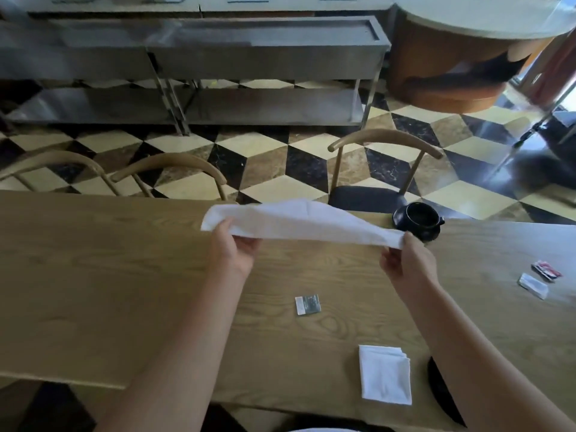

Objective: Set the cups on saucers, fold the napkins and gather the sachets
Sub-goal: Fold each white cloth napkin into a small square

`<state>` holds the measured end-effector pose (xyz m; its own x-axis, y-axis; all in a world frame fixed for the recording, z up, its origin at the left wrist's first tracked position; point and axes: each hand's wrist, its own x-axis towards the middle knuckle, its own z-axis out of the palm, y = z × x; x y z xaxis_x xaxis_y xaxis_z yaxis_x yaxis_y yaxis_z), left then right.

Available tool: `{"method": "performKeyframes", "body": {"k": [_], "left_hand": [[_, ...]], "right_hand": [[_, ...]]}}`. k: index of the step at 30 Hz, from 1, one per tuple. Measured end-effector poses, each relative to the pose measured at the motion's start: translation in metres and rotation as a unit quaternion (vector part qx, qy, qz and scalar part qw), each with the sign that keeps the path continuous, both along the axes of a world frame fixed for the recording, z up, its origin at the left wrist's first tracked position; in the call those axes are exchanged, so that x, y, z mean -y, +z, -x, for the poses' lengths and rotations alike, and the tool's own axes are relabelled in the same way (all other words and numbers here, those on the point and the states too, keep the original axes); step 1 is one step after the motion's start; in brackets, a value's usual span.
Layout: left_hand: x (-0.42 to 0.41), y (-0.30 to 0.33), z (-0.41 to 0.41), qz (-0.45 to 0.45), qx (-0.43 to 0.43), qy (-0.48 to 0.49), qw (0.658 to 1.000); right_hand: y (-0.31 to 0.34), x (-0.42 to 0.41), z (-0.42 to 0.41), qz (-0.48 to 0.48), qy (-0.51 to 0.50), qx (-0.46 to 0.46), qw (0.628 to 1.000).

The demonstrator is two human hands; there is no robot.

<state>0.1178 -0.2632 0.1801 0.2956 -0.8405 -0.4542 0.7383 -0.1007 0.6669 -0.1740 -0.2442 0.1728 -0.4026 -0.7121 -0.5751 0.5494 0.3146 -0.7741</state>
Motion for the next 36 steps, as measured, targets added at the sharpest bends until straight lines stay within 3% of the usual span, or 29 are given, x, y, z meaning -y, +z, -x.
{"method": "performKeyframes", "body": {"k": [2,8,12,17,21,29,36], "left_hand": [[-0.024,-0.034,-0.008,-0.054,0.057,-0.018,0.997],[-0.108,-0.141,-0.042,-0.260,0.009,-0.014,0.966],[-0.147,-0.178,-0.054,-0.330,0.009,-0.015,0.944],[-0.159,-0.184,-0.058,-0.339,0.035,-0.058,0.938],[-0.150,-0.178,-0.063,-0.333,0.052,-0.034,0.941],[-0.100,-0.155,-0.068,-0.268,0.039,0.003,0.963],[-0.026,-0.137,-0.073,-0.219,0.036,-0.064,0.973]], "right_hand": [[-0.029,-0.023,-0.001,-0.057,0.022,-0.009,0.998],[-0.117,-0.093,0.001,-0.210,0.071,0.016,0.975],[-0.148,-0.125,-0.003,-0.248,0.082,0.031,0.965],[-0.150,-0.144,-0.004,-0.251,0.076,0.010,0.965],[-0.150,-0.146,0.002,-0.234,0.069,0.022,0.970],[-0.134,-0.104,0.025,-0.148,0.082,-0.103,0.980],[-0.128,-0.016,0.037,-0.107,0.165,-0.012,0.980]]}}
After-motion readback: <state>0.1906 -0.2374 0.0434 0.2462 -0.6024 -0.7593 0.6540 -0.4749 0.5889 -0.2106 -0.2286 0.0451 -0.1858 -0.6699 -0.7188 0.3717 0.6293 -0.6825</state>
